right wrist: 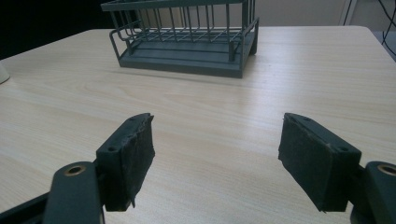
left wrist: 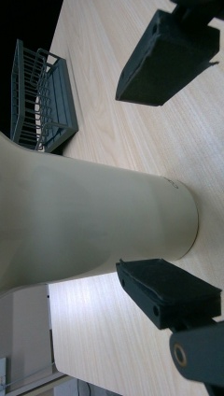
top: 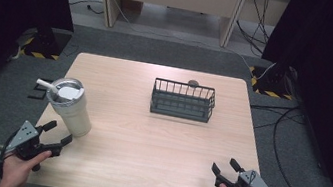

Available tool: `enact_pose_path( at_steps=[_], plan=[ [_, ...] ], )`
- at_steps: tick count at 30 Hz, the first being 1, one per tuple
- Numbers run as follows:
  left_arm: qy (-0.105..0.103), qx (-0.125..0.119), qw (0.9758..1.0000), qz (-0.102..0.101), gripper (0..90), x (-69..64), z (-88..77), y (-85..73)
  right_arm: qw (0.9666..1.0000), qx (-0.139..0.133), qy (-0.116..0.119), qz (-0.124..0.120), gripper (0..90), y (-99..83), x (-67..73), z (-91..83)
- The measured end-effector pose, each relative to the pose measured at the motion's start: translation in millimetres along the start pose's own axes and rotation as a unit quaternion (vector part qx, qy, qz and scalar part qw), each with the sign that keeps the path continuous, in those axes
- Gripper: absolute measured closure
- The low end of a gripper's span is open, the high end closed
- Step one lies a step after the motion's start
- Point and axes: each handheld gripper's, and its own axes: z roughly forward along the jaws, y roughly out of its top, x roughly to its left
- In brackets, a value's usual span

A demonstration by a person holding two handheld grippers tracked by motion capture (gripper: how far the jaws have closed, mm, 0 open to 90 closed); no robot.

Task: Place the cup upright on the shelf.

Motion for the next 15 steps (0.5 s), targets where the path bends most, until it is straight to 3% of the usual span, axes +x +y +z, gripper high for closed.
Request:
enact_pose_path(
  at_steps=[5,15],
  plan=[
    [-0.013,-0.004,0.9999,-0.009,14.4,1.0,3.0,-1.0,1.0000,-0.002,0.001,0.000,26.7,0.7,-0.1,-0.4],
    [-0.010,-0.004,0.9999,-0.008,14.3,4.5,12.3,-0.4,1.0000,-0.003,0.001,-0.005,26.7,2.7,0.5,1.8]
  ],
)
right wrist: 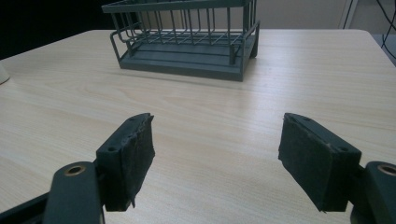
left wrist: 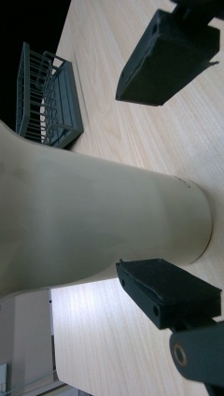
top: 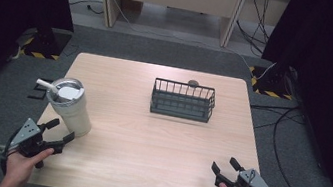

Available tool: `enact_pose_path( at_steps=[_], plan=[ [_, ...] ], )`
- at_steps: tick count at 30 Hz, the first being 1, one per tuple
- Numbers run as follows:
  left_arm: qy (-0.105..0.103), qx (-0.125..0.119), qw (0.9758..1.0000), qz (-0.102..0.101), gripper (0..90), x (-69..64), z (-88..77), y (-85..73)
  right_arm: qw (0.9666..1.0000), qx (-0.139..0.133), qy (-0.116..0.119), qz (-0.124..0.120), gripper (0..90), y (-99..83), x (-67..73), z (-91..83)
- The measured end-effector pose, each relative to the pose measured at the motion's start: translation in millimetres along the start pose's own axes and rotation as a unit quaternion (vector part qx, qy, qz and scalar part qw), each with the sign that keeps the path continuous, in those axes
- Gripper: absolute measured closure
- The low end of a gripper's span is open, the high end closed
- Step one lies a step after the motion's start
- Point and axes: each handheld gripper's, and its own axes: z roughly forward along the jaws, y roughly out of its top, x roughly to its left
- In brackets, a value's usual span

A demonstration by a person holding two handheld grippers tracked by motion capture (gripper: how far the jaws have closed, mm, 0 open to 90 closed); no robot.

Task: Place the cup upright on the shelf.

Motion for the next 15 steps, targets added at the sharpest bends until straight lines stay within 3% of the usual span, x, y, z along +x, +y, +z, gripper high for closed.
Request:
enact_pose_path(
  at_steps=[5,15],
  plan=[
    [0.003,0.000,1.0000,0.008,13.2,2.7,8.1,2.3,1.0000,0.001,-0.001,0.002,26.7,0.4,-0.8,0.3],
    [0.015,0.000,0.9999,0.003,14.2,13.4,22.1,10.3,1.0000,0.002,0.000,0.002,26.7,0.1,-1.4,0.4]
  ],
)
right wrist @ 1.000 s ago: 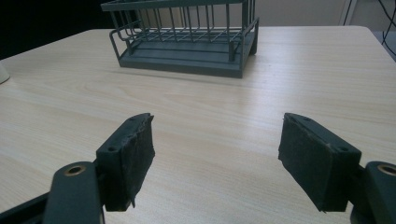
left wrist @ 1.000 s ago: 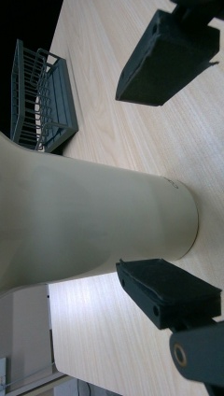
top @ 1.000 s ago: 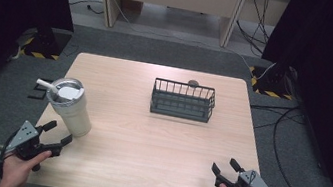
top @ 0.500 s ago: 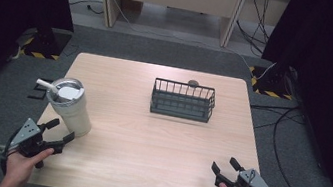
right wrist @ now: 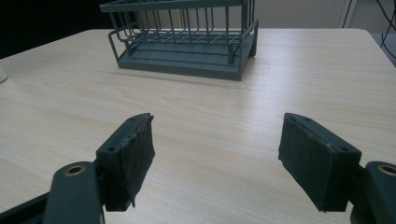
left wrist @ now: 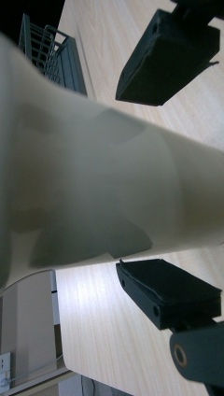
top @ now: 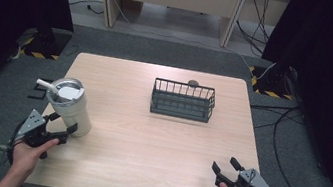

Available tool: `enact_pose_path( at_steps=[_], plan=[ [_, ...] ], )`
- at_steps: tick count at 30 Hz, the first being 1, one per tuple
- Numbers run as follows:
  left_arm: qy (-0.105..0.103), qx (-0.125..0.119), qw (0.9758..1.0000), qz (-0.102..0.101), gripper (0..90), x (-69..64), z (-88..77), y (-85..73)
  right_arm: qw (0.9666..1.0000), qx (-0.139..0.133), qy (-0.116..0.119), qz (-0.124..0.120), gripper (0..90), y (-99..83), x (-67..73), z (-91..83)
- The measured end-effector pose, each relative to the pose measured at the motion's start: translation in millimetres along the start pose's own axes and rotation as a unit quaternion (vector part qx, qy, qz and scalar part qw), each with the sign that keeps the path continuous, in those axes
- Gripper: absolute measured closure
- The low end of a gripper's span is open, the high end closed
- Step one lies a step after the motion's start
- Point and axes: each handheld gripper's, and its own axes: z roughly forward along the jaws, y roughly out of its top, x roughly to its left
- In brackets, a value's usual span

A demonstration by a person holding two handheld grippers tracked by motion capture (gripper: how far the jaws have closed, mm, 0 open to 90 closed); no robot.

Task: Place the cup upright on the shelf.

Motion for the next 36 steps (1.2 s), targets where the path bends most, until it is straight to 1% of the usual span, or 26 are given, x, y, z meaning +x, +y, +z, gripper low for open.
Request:
enact_pose_path(
  at_steps=[1,3,4,7,13,14,17,19,21,23,26,36],
  plan=[
    [0.001,-0.001,1.0000,0.001,13.9,1.1,1.9,0.9,1.0000,-0.001,-0.001,-0.003,26.7,0.1,-0.4,0.0],
    [-0.005,-0.003,1.0000,0.002,13.2,2.7,6.3,2.4,1.0000,-0.001,-0.002,-0.003,26.7,0.1,-0.5,-0.1],
    [-0.006,-0.004,1.0000,0.002,12.1,2.4,8.4,3.1,1.0000,0.000,-0.001,0.000,26.7,-0.1,-0.4,0.1],
    [-0.005,-0.002,1.0000,0.006,10.9,2.0,13.8,5.3,1.0000,0.002,-0.001,0.000,26.7,-0.3,-0.5,0.2],
    [-0.006,-0.007,0.9999,0.012,8.8,2.2,19.1,10.6,1.0000,0.003,-0.001,0.000,26.7,-0.6,-0.8,0.5],
    [-0.006,-0.008,0.9999,0.013,8.6,2.3,20.2,11.4,1.0000,0.004,-0.002,-0.004,26.7,-0.6,-1.2,0.6],
    [-0.008,-0.010,0.9998,0.012,8.1,2.8,23.7,12.3,1.0000,0.005,-0.001,-0.002,26.7,-0.6,-0.6,0.9],
    [-0.009,-0.012,0.9998,0.009,8.0,3.1,25.7,12.9,1.0000,0.005,-0.002,-0.005,26.7,-0.7,-1.2,1.0],
    [-0.009,-0.014,0.9998,0.010,8.2,2.8,28.0,13.4,1.0000,0.006,-0.001,-0.002,26.7,-1.1,-0.9,1.2],
    [-0.009,-0.015,0.9998,0.007,8.4,2.7,29.6,13.3,1.0000,0.007,-0.001,-0.002,26.8,-1.2,-0.9,1.3],
    [-0.013,-0.019,0.9996,0.015,10.0,3.7,29.8,12.6,1.0000,0.007,-0.002,-0.002,26.8,-1.1,-1.2,1.1],
    [-0.013,-0.013,0.9996,0.019,10.5,3.7,28.8,14.2,1.0000,0.009,-0.001,0.000,26.9,-1.4,-0.8,2.4]
  ],
)
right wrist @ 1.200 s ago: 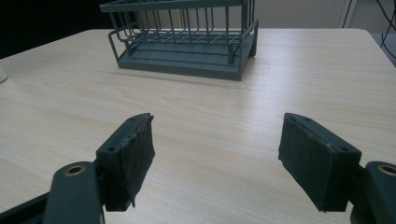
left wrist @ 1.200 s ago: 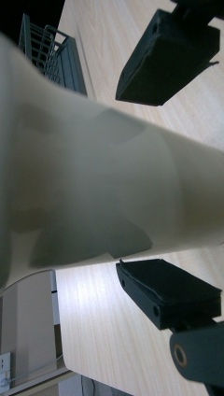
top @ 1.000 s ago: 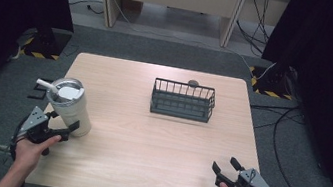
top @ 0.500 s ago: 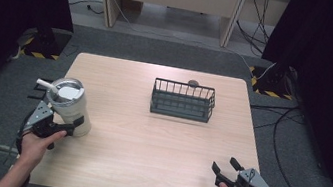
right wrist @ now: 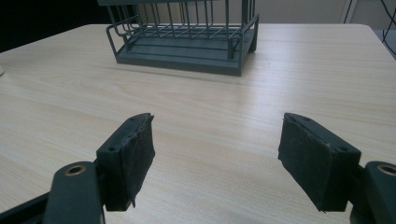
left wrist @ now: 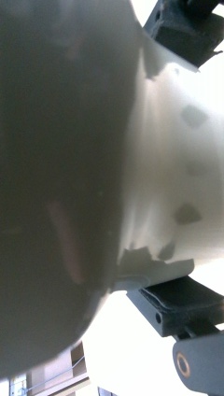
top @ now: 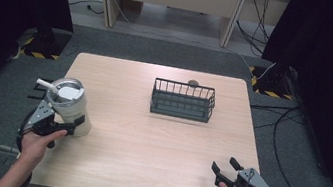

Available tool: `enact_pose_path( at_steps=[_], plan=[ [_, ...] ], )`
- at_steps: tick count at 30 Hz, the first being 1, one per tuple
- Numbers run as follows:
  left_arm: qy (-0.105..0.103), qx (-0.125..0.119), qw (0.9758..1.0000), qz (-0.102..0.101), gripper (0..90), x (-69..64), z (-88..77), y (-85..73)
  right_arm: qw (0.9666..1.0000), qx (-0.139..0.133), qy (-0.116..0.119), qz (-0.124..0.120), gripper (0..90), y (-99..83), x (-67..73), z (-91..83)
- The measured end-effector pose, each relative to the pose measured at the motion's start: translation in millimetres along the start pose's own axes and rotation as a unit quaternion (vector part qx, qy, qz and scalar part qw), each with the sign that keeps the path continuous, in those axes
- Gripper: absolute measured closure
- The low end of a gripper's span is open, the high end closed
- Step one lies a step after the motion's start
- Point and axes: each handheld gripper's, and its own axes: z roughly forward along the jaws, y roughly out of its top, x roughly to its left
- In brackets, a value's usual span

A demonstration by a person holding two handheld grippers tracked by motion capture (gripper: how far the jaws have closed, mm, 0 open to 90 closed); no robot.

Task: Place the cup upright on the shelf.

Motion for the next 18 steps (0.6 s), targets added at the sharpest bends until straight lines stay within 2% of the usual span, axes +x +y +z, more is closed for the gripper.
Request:
enact_pose_path(
  at_steps=[5,8,12,13,18],
  plan=[
    [0.000,0.004,1.0000,0.001,10.5,-0.1,-0.1,1.2,1.0000,0.000,0.000,0.001,26.9,0.0,0.3,0.1],
    [-0.009,0.003,0.9999,-0.005,10.6,-1.4,-0.2,2.9,1.0000,-0.002,-0.002,-0.002,26.9,0.0,-0.8,0.2],
    [-0.009,-0.001,0.9998,0.017,10.6,-4.5,-1.1,11.6,1.0000,-0.003,-0.002,-0.004,26.9,0.0,-1.4,0.5],
    [-0.016,-0.004,0.9998,0.012,10.6,-6.0,-0.9,13.8,1.0000,-0.003,-0.002,-0.004,26.9,0.0,-1.4,0.5],
    [-0.028,-0.014,0.9994,0.011,10.6,-11.7,1.3,25.3,1.0000,-0.003,-0.002,0.003,26.9,0.1,-1.0,-0.6]
  ],
)
